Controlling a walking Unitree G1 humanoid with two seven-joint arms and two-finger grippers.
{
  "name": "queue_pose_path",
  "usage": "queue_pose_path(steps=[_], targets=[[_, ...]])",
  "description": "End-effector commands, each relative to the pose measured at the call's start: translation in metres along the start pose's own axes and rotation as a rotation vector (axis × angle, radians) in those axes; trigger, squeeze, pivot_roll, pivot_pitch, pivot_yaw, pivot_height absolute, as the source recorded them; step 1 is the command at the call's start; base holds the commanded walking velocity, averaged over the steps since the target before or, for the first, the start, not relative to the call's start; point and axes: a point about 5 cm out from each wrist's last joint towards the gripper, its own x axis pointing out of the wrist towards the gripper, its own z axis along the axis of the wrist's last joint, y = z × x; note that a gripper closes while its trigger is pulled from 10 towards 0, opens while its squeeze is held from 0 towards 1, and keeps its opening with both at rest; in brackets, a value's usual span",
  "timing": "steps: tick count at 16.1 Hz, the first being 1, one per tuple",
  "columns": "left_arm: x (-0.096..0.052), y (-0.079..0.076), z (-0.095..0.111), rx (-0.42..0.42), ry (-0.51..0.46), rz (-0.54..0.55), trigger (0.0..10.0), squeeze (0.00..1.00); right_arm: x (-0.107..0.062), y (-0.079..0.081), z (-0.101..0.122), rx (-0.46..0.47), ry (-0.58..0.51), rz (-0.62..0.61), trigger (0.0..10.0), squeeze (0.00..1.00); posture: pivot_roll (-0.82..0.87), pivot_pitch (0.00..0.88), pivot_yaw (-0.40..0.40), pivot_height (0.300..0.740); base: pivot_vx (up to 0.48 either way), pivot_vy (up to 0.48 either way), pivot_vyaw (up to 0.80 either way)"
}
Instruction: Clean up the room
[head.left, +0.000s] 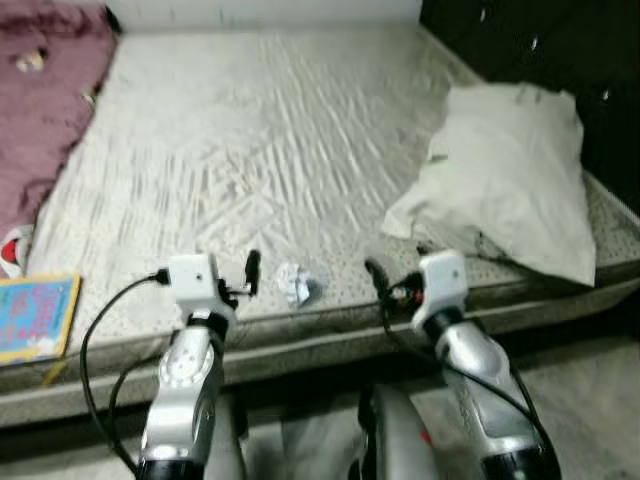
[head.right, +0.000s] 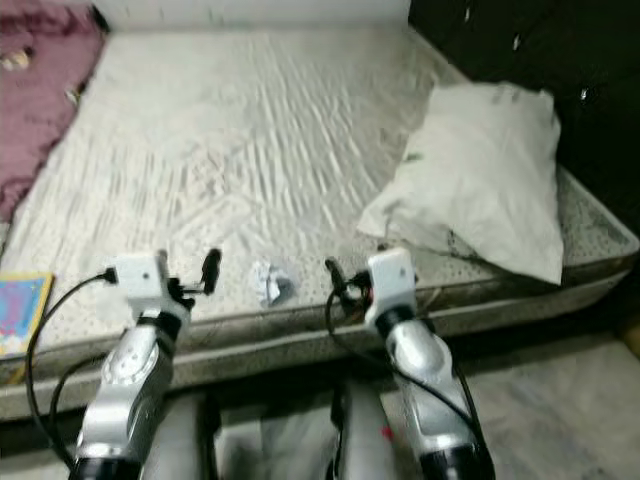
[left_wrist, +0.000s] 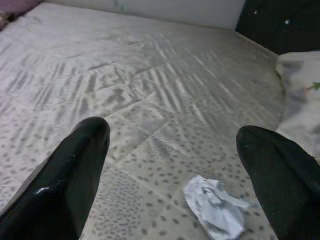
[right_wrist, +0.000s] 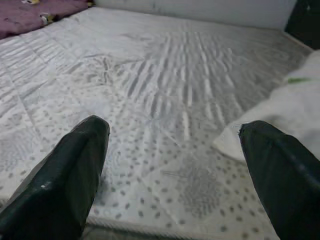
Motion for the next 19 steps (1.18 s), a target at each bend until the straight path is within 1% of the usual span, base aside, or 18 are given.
queue_pose_path(steps=[1, 5, 7, 8, 9, 12, 14, 15, 16, 19], targets=[[-0.004, 0.014, -0.003, 0.010, 0.017, 0.047, 10.0, 0.00, 0.004, 0.010, 0.004, -0.005, -0.020, 0.038, 10.0, 0.00, 0.04, 0.019, -0.022, 0.574, 0.000, 0.000, 0.79], [-0.004, 0.013, -0.004, 0.012, 0.017, 0.044, 10.0, 0.00, 0.005, 0.011, 0.002, -0.002, -0.008, 0.045, 10.0, 0.00, 0.05, 0.013, -0.023, 0.574, 0.000, 0.000, 0.79], [-0.004, 0.013, -0.004, 0.015, 0.020, 0.044, 10.0, 0.00, 0.006, 0.012, -0.002, -0.006, 0.014, 0.058, 10.0, 0.00, 0.05, 0.013, -0.023, 0.574, 0.000, 0.000, 0.78], [-0.005, 0.013, -0.005, 0.016, 0.023, 0.046, 10.0, 0.00, 0.007, 0.013, -0.005, 0.013, 0.035, 0.068, 10.0, 0.00, 0.05, 0.012, -0.025, 0.574, 0.000, 0.000, 0.00], [-0.005, 0.014, -0.005, 0.017, 0.025, 0.047, 10.0, 0.00, 0.009, 0.014, -0.008, 0.010, 0.057, 0.076, 10.0, 0.00, 0.06, 0.014, -0.026, 0.574, 0.000, 0.000, 0.00], [-0.006, 0.015, -0.004, 0.017, 0.029, 0.055, 10.0, 0.00, 0.013, 0.012, -0.009, 0.009, 0.060, 0.074, 10.0, 0.00, 0.06, 0.022, -0.021, 0.574, 0.000, 0.000, 0.00], [-0.011, 0.016, -0.002, 0.024, 0.031, 0.054, 10.0, 0.00, 0.013, 0.013, -0.009, 0.036, 0.041, 0.058, 10.0, 0.00, 0.08, 0.037, -0.008, 0.559, 0.000, 0.000, 0.00], [-0.014, 0.017, 0.000, 0.030, 0.031, 0.052, 10.0, 0.00, 0.013, 0.014, -0.011, 0.038, 0.042, 0.059, 10.0, 0.00, 0.09, 0.048, -0.002, 0.549, 0.000, 0.000, 0.00], [-0.016, 0.019, 0.001, 0.039, 0.037, 0.049, 10.0, 0.00, 0.017, 0.013, -0.013, 0.037, 0.057, 0.044, 10.0, 0.00, 0.10, 0.064, -0.006, 0.534, 0.000, 0.000, 0.00], [-0.019, 0.021, 0.002, 0.049, 0.037, 0.065, 10.0, 0.00, 0.022, 0.009, -0.012, 0.032, 0.061, 0.046, 10.0, 0.00, 0.12, 0.087, -0.016, 0.519, 0.000, 0.000, 0.00]])
